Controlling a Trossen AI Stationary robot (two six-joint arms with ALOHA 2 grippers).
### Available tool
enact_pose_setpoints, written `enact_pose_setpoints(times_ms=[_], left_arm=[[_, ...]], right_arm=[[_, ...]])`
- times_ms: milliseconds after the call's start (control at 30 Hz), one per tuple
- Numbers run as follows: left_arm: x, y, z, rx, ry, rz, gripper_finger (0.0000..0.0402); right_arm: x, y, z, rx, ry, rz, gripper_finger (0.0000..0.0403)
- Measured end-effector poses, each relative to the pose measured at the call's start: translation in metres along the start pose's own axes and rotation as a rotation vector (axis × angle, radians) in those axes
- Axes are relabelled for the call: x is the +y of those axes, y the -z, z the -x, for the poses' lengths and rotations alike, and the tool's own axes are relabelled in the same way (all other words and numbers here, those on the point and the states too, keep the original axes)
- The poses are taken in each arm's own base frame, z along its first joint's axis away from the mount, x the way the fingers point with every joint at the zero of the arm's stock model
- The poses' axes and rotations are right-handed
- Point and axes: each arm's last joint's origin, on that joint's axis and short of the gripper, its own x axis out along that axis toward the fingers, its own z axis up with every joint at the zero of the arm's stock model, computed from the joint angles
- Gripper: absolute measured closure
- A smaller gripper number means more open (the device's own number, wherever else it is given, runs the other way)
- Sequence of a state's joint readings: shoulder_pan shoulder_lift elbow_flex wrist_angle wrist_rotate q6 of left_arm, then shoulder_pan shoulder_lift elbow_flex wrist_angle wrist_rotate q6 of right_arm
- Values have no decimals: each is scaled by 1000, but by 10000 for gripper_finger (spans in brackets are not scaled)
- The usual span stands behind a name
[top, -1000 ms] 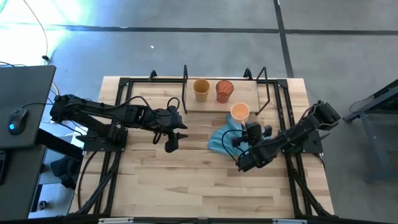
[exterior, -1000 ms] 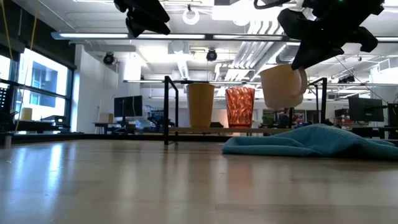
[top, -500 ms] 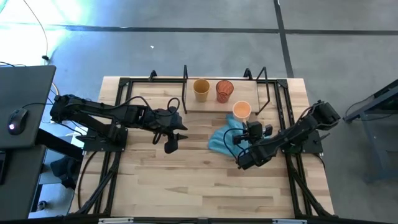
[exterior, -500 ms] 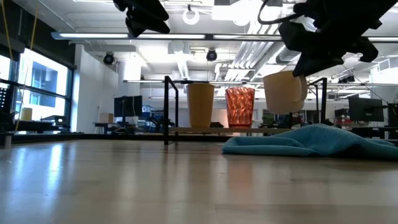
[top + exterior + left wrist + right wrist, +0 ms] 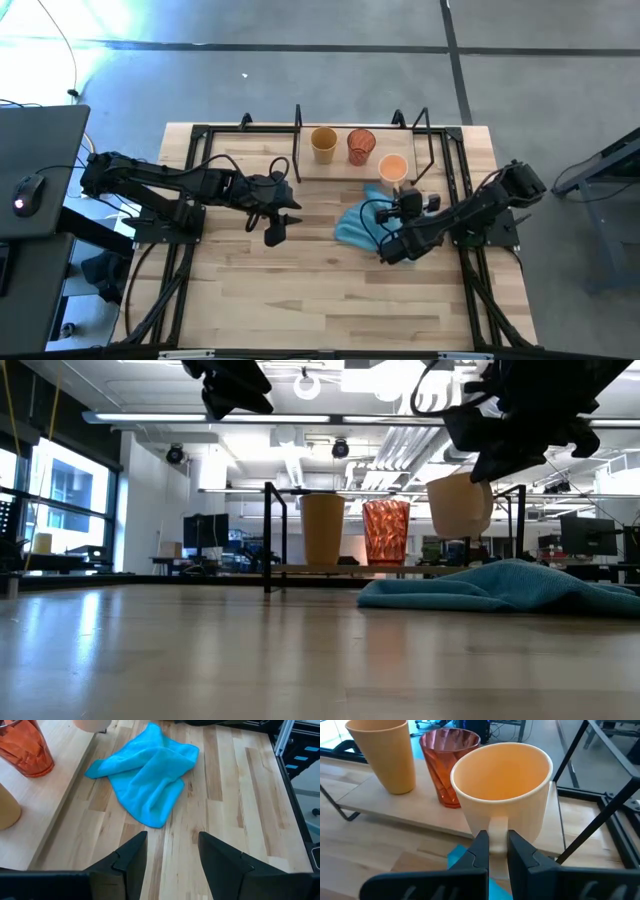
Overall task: Stack small to large cups/mugs on shelf
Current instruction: Put the light orange mug on the shelf
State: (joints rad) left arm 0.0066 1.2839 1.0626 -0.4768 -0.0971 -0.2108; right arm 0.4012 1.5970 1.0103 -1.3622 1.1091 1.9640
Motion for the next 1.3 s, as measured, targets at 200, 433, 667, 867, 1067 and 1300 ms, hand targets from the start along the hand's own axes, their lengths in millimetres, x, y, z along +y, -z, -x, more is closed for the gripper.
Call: enact_pose_setpoints(times_ms=[200, 433, 667, 867, 1067, 1300], left_arm=[[0, 1, 0, 6, -1, -1, 236], [0, 1, 0, 6, -1, -1, 236], [0, 1, 0, 6, -1, -1, 236], [0, 2, 0, 20, -4, -2, 236], [0, 3, 0, 28, -5, -3, 236], [1, 3, 0, 28, -5, -6, 236]], right_arm=[[-2, 5, -8, -14, 14, -28, 396], [-4, 18, -19, -6, 5, -87, 396], [-7, 19, -30, -19, 38, -97, 396], [-8, 15, -37, -36, 66, -99, 396], [-8, 12, -43, -43, 92, -105, 396], [-8, 10, -48, -55, 108, -108, 396]])
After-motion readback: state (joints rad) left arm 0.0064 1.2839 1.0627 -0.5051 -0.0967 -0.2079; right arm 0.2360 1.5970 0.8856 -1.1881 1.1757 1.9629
